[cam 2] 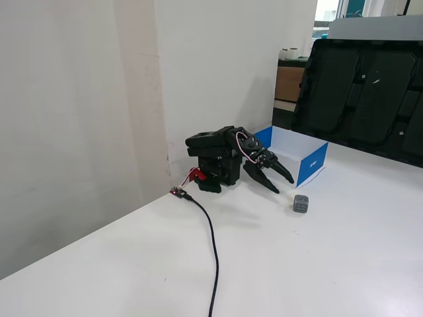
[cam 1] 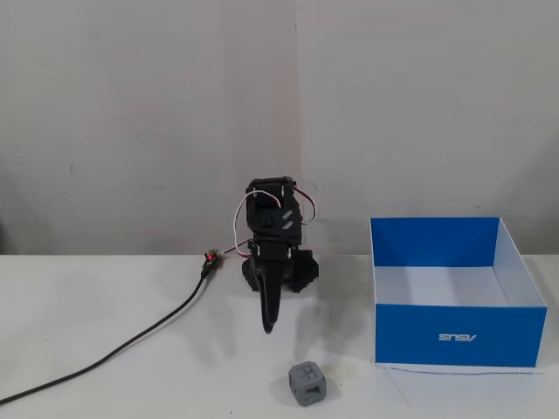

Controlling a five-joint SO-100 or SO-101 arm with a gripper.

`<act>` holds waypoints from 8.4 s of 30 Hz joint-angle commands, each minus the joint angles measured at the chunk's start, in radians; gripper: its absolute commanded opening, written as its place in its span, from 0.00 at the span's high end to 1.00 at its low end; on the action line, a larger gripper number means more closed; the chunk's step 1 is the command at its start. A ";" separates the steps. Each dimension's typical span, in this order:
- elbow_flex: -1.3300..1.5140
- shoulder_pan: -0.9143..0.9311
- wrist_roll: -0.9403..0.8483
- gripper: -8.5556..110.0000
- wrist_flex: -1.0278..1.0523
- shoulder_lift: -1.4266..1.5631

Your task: Pick the gray block and keep it in the box.

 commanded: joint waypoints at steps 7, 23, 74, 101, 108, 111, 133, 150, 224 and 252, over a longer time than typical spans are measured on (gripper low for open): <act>-0.051 -0.029 -0.009 0.76 0.080 0.118; -0.230 -0.052 -0.063 0.76 0.009 -0.207; -0.831 -0.081 -0.284 0.56 -0.051 -1.321; -1.023 -0.100 -0.253 0.61 -0.080 -1.735; -1.039 -0.103 -0.244 0.67 -0.091 -1.756; -1.045 -0.104 -0.242 0.73 -0.091 -1.763; -1.215 -0.123 -0.236 0.91 0.060 -1.678; -1.572 -0.629 -0.176 0.90 0.397 -1.422; -0.169 0.104 0.057 0.93 -0.055 -0.135; -0.020 0.123 0.049 0.93 0.084 0.123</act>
